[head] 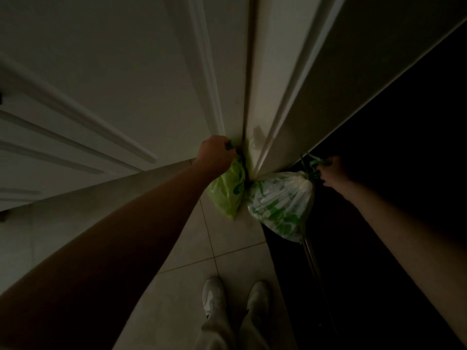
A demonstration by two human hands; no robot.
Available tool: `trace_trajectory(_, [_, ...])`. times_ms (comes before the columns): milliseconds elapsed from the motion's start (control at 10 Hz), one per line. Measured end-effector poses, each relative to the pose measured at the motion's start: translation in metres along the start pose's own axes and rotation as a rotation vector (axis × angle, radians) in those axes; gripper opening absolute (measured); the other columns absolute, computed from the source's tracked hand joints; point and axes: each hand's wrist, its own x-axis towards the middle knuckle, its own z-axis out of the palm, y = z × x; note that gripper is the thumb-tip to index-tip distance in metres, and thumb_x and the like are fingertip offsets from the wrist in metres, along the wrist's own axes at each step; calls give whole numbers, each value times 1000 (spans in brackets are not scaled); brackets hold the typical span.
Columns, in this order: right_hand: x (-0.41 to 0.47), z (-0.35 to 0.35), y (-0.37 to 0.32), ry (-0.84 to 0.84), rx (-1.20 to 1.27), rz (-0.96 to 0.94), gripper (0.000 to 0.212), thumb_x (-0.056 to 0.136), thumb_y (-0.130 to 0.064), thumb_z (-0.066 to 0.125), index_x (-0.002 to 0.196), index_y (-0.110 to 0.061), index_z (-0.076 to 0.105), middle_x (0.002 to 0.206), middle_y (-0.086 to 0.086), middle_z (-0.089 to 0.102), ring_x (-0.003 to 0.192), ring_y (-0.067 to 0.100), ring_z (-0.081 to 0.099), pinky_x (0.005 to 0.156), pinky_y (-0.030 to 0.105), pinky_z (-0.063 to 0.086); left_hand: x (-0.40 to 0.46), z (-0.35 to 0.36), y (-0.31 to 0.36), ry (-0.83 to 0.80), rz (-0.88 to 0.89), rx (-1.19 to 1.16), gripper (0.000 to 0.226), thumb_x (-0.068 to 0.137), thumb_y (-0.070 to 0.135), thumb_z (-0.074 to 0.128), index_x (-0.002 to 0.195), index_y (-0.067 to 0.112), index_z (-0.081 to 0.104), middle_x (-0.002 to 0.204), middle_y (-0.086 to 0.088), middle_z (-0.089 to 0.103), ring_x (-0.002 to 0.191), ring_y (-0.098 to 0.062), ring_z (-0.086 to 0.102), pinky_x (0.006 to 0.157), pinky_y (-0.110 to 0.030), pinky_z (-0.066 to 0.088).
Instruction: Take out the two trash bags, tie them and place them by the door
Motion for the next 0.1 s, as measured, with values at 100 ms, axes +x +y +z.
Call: trace_trajectory(100, [-6,-10,-4,2,1,-6,36,98,-12,39,133,-1,39,127,22,51,113,41,54,93,50,49,-7,-2,5,39,20,43,27,90,15,55,105,-3,66,110,-22,63,101,-34,60,85,-35,46])
